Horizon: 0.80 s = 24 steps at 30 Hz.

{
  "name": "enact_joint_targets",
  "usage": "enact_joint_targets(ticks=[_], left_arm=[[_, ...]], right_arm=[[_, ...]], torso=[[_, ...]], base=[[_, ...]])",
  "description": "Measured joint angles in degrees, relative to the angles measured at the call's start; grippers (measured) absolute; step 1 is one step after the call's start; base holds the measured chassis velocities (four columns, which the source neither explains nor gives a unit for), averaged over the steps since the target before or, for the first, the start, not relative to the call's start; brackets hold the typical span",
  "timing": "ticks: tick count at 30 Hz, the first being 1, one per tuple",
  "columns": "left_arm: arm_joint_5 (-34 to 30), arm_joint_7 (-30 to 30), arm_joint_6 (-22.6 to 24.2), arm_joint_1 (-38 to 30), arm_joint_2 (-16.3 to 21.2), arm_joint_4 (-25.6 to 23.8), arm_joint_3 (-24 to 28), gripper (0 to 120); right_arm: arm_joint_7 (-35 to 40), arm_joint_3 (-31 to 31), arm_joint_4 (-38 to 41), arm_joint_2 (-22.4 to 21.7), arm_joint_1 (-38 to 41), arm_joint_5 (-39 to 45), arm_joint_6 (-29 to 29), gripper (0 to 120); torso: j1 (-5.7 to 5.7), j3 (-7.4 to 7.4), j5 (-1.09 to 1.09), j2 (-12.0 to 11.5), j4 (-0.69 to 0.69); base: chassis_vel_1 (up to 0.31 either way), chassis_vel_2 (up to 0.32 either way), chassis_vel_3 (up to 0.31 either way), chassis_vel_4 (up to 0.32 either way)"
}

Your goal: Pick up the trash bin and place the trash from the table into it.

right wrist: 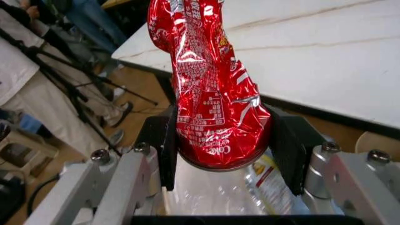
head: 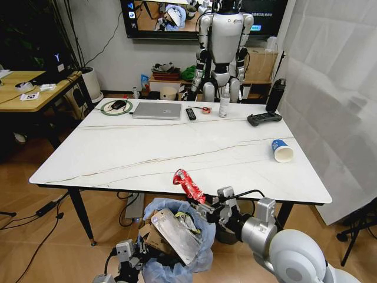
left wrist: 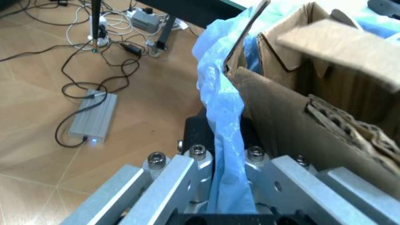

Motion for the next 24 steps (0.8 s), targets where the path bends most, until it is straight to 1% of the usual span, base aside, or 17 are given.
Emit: enact_joint_targets(ticks=[5,9,15,24], left_arm=[[0.30,0.01,0.01,-0.02,-0.47,0.07,-0.32,0],[0.46,0.03,0.04,-0.15,-1.02,-0.08,-0.62,0],[0.72,0.05,0.07,-0.18,-1.27,-0.16,-0.54,0],[0.83,0.07,0.07,-0.06,-1.32,-0.28,-0.18,0]], right_arm=[[1.89,-2.99,1.67,-0.55,-0.06,3.96,-0.61,43],[3.82,-5.16,1.79,-1.03,-2.68,6.79,-0.93,43],[4.50,-7.91,0.76,-0.24,-3.76,5.79,-0.90,43],[4.30,-8.78,-0.32,0.30,-3.48,3.56,-0.75,43]], torso=[[0.00,0.00,0.00,0.00,0.00],[0.00,0.00,0.00,0.00,-0.01],[0.00,0.00,0.01,0.00,0.00],[0.00,0.00,0.00,0.00,0.00]], base=[[0.000,0.000,0.000,0.000],[0.000,0.000,0.000,0.000],[0.000,0.000,0.000,0.000],[0.000,0.000,0.000,0.000]])
